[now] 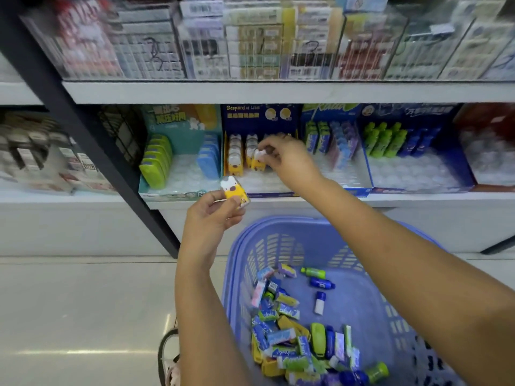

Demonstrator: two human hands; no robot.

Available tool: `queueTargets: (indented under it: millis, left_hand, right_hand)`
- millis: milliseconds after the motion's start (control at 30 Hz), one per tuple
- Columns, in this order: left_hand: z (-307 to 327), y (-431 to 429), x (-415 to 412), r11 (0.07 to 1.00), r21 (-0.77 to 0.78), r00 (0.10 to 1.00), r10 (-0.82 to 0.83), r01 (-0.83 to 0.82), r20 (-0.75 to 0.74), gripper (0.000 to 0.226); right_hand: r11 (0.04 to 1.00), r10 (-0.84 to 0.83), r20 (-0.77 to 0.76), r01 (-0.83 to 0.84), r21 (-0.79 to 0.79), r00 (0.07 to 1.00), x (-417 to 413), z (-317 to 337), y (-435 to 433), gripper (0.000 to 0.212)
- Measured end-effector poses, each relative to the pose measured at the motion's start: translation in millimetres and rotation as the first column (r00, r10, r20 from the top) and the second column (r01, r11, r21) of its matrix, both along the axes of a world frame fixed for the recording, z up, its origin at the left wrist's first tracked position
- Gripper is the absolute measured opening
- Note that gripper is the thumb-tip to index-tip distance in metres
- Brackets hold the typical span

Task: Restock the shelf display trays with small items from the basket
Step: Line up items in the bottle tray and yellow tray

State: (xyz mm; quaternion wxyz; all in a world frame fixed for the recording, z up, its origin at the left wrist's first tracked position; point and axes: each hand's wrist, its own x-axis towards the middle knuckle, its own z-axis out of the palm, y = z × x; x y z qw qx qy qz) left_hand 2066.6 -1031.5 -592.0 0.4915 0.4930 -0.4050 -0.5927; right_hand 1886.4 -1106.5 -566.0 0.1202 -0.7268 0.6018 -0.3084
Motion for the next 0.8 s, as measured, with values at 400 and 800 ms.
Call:
queueTargets:
  millis: [400, 800]
  left_hand:
    - [-12.3, -8.2, 2.0, 0.997, -0.066, 0.998, 0.039, -0.035, 0.048, 0.014]
    - [-4.2, -10.1, -5.9, 0.961, -0.237, 0.977, 0.172, -0.140, 0.122, 0.014]
  right_hand:
    - [0.991, 0.039, -0.240, -0.007, 0.132, 0.970, 17.4, 11.2, -11.3, 0.020]
    - [0.951, 0.149, 0.261, -0.211, 0.225, 0.954, 40.3, 14.5, 28.7, 0.018]
